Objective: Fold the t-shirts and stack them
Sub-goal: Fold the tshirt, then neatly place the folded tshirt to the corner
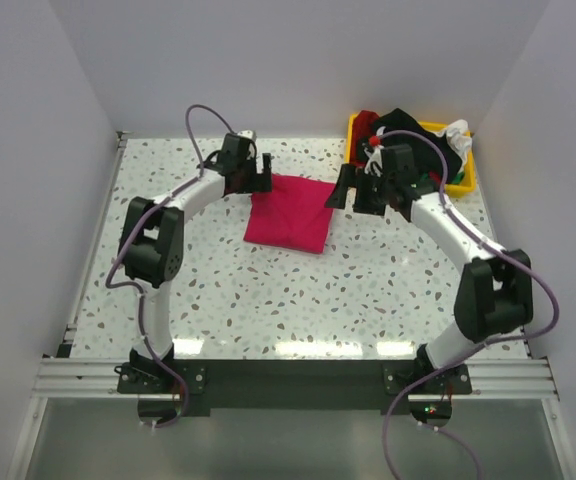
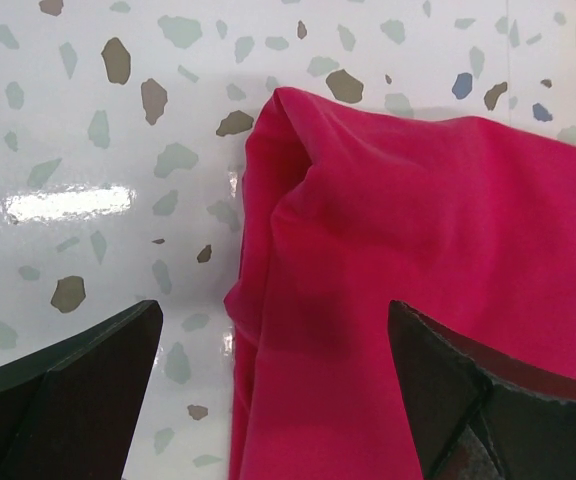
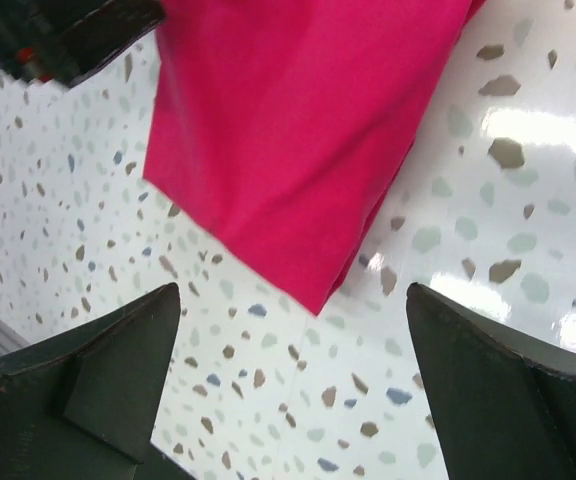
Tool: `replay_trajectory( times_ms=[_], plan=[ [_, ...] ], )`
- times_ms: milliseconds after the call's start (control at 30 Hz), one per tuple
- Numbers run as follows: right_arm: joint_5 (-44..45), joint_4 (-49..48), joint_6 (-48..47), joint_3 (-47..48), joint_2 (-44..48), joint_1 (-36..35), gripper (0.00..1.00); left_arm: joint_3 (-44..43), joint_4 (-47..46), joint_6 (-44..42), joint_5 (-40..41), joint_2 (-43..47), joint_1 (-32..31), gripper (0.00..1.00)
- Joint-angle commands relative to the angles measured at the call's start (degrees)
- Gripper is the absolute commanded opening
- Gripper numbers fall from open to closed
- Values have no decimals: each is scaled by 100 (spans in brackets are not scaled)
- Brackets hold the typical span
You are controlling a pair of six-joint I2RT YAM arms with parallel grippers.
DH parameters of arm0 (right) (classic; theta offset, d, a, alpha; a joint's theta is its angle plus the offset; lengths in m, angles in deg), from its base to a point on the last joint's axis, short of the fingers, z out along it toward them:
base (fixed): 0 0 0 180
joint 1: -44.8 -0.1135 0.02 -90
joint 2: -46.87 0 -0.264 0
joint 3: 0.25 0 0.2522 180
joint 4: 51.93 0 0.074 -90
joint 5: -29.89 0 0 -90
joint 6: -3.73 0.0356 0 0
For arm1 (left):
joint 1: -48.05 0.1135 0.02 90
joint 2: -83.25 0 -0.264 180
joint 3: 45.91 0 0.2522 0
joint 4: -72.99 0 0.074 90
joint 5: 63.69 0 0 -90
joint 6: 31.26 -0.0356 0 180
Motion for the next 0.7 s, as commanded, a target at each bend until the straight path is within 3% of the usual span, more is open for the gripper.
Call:
replay_trajectory(
  times_ms=[0, 333, 433, 533, 567, 667],
  plan=[
    [64, -326, 31, -582, 830, -79, 99, -131, -106, -431, -117, -294, 19, 100],
    [1127, 369, -22, -1471, 2229, -71, 99, -53, -114, -457, -424, -743, -138, 78],
    [1400, 439, 5, -1629, 2413, -62, 99, -8, -132, -483, -486, -787, -296, 66],
    [1602, 448, -47, -1735, 2537, -53, 99, -157, 8, -554, -293, -874, -428, 42],
    [1681, 474, -65, -1744, 2563, -53, 99, -210, 78, -580, -162, -910, -438, 23],
    [1858, 640, -153, -1691, 2598, -35, 99, -508, 368, -659, 547, -998, -394, 0]
  ],
)
